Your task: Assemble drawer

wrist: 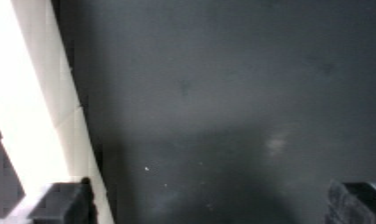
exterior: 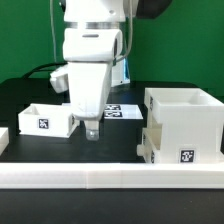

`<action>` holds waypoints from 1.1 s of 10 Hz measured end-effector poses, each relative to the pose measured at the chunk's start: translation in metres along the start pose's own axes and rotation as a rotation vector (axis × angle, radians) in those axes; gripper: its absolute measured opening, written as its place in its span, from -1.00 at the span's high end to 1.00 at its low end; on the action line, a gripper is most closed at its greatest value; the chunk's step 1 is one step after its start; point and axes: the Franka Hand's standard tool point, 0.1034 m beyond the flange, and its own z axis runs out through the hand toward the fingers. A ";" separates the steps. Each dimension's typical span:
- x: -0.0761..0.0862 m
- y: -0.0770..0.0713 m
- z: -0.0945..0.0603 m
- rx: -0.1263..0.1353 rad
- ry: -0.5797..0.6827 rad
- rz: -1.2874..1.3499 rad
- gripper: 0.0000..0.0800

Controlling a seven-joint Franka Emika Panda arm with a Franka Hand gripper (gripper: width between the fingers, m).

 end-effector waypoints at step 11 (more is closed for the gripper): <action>-0.044 -0.060 -0.011 -0.072 0.014 0.456 -0.62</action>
Offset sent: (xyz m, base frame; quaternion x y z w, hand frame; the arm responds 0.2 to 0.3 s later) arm -0.0470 -0.0156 0.0122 -0.0386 0.0196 0.0151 0.9989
